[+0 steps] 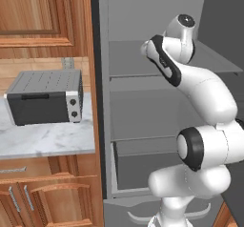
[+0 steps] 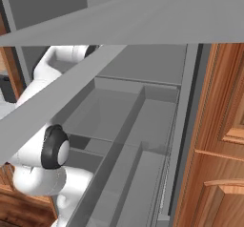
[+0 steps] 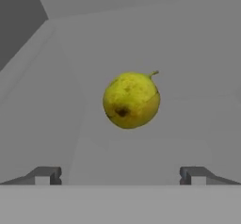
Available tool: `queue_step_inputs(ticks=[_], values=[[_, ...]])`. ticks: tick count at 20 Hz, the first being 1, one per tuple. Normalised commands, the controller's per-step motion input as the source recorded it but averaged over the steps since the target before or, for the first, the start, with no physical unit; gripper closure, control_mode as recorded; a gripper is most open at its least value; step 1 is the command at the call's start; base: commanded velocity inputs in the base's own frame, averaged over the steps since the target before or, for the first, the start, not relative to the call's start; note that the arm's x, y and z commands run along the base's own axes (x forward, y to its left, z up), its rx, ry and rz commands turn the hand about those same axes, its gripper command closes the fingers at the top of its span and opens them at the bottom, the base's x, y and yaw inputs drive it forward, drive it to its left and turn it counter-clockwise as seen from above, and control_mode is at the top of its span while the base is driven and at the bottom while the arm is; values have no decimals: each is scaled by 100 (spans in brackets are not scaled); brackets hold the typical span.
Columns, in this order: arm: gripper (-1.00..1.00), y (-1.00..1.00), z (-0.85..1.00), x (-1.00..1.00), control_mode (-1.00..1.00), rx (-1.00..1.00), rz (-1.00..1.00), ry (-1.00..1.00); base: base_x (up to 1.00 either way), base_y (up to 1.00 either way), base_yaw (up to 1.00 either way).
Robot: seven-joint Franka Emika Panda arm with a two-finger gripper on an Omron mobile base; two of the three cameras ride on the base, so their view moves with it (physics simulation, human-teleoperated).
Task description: Open the fridge, remove the pear, broccoli, and shrimp, and place them on any counter.
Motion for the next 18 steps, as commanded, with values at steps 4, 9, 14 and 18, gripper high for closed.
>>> queue_step_inputs(ticks=[4, 9, 14, 18], values=[[-100, 0, -12, 61, -100, 0, 1, 0, 0, 0, 0], [-100, 0, -12, 57, -100, 0, 0, 0, 0, 0, 0], [-100, -1, -15, 58, -100, 0, 1, 0, 0, 0, 0], [-100, -4, -13, 38, -100, 0, 2, 0, 0, 0, 0]])
